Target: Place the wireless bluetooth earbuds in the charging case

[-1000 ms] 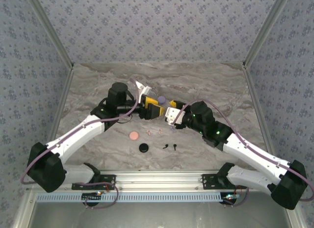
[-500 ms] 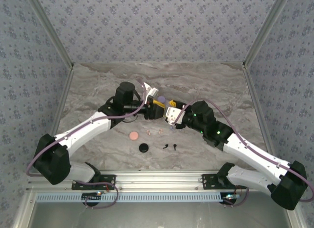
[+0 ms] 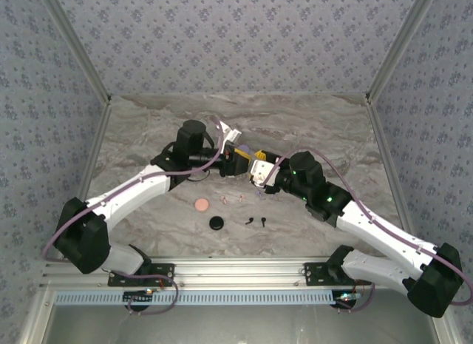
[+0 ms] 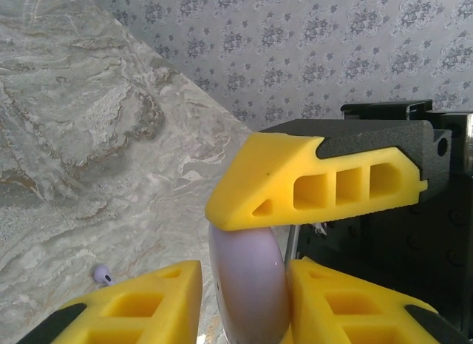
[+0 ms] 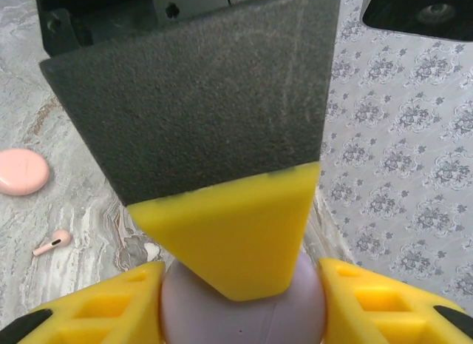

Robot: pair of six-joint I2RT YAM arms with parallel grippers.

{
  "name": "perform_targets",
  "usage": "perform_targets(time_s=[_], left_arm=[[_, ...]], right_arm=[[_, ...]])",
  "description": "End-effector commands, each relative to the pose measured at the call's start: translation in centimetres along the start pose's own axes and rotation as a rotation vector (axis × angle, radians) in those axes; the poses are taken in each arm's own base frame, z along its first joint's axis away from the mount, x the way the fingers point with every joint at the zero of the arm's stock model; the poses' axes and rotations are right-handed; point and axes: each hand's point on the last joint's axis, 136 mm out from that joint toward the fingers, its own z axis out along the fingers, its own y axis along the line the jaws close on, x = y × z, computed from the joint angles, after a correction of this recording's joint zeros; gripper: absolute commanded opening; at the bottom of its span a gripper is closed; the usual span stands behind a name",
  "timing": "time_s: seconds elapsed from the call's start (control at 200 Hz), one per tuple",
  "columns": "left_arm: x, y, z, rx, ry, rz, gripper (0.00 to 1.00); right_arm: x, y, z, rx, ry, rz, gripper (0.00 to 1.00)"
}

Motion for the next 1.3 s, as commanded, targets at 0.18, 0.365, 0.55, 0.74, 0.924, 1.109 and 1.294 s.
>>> perform_targets(time_s=[0.18, 0.365, 0.55, 0.74, 0.924, 1.109, 1.294], left_arm=[[-0.3, -1.0, 0.7, 0.033, 0.027, 0.042, 0.36], [0.1, -0.7, 0.8, 0.034, 0.042, 0.034, 0.34], [0.1, -0.8, 0.8, 0.036, 0.041, 0.041, 0.22], [-0.9, -1.1, 0.5, 0.029, -0.002, 0.083, 0.15], [-2.5, -1.5, 0.0, 0.011, -0.1, 0.159, 0.08], [-4.7, -1.4, -1.1, -0.038, -0.262, 0.259, 0.02], [-6.6, -2.2, -2.3, -0.038, -0.442, 0.365, 0.0]], right_arm=[[-1.3, -1.6, -0.3, 0.035, -0.035, 0.038, 0.48], [-1.0, -1.6, -0.1, 0.034, -0.025, 0.043, 0.49], [-0.8, -1.9, -0.1, 0.034, -0.014, 0.06, 0.53], [-0.4, -2.0, -0.9, 0.012, 0.005, 0.113, 0.72], [-0.6, -2.2, -3.2, -0.011, -0.057, 0.23, 0.94], [-2.0, -3.6, -5.8, -0.007, -0.218, 0.437, 1.0], [-3.5, -5.6, -7.0, 0.0, -0.389, 0.681, 1.0]])
